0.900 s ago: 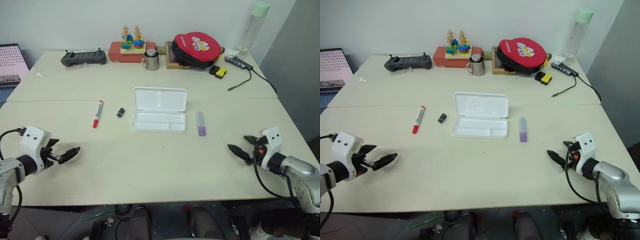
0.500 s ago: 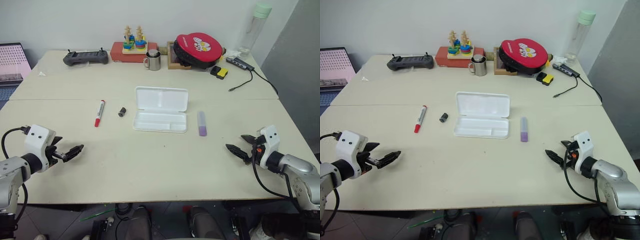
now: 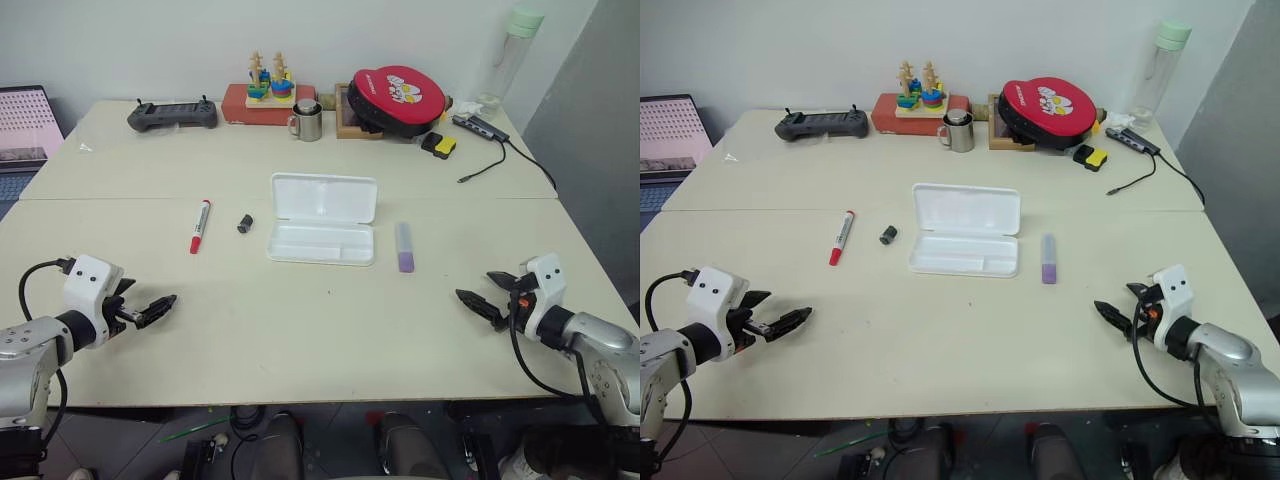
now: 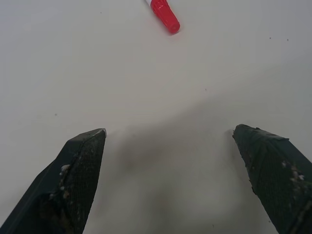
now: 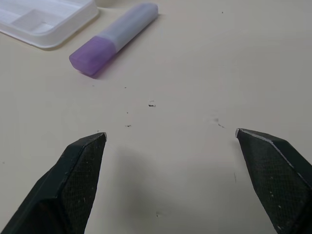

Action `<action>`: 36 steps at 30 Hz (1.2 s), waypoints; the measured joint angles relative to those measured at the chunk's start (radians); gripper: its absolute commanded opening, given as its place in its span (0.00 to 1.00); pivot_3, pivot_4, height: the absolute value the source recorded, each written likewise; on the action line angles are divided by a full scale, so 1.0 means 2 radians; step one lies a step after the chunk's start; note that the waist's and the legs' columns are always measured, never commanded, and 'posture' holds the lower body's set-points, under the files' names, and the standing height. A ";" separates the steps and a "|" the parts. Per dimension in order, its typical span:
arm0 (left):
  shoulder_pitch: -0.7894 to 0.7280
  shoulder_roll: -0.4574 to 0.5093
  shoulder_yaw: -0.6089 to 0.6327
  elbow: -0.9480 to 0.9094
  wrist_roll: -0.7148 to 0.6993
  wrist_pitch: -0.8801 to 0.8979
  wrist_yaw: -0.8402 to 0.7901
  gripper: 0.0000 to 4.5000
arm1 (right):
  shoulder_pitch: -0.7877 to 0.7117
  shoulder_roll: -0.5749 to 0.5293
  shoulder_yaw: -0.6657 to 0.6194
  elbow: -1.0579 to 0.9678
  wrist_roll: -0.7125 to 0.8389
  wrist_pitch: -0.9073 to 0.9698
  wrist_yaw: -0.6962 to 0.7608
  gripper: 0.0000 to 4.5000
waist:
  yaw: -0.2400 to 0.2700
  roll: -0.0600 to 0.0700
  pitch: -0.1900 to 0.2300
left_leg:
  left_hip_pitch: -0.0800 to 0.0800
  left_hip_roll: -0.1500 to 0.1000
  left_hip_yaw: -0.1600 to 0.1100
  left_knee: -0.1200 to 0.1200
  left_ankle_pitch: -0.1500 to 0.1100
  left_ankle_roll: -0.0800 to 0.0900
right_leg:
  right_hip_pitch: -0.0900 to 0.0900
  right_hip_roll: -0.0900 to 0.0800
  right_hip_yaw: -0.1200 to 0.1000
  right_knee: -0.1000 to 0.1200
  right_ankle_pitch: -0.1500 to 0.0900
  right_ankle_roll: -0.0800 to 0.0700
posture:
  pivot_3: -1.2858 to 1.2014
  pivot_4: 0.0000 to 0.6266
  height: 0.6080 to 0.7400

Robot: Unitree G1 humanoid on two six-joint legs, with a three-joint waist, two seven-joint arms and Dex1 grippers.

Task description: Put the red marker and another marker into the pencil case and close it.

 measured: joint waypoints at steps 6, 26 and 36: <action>-0.008 -0.009 -0.009 0.009 0.000 -0.006 -0.006 1.00 | 0.007 0.000 -0.003 -0.019 0.001 0.003 -0.006 1.00 | 0.000 0.000 0.000 | 0.000 0.000 0.000 0.000 0.000 0.000 | 0.000 0.000 0.000 0.000 0.000 0.001 | 0.52 0.24 1.00; -0.164 -0.103 -0.154 -0.167 -0.088 0.067 -0.077 1.00 | -0.314 0.056 0.280 0.102 -0.089 0.019 0.116 1.00 | -0.005 0.000 0.000 | -0.001 0.000 0.000 0.001 0.001 0.001 | 0.000 0.000 0.000 0.000 0.003 0.004 | 0.52 0.24 1.00; -0.136 -0.094 -0.138 -0.168 -0.084 0.064 -0.068 1.00 | -0.419 0.138 0.327 0.308 -0.177 -0.046 0.147 0.83 | -0.003 0.000 0.000 | -0.001 0.000 0.000 0.000 0.001 0.001 | 0.000 0.000 -0.001 0.001 0.004 0.002 | 0.52 0.24 1.00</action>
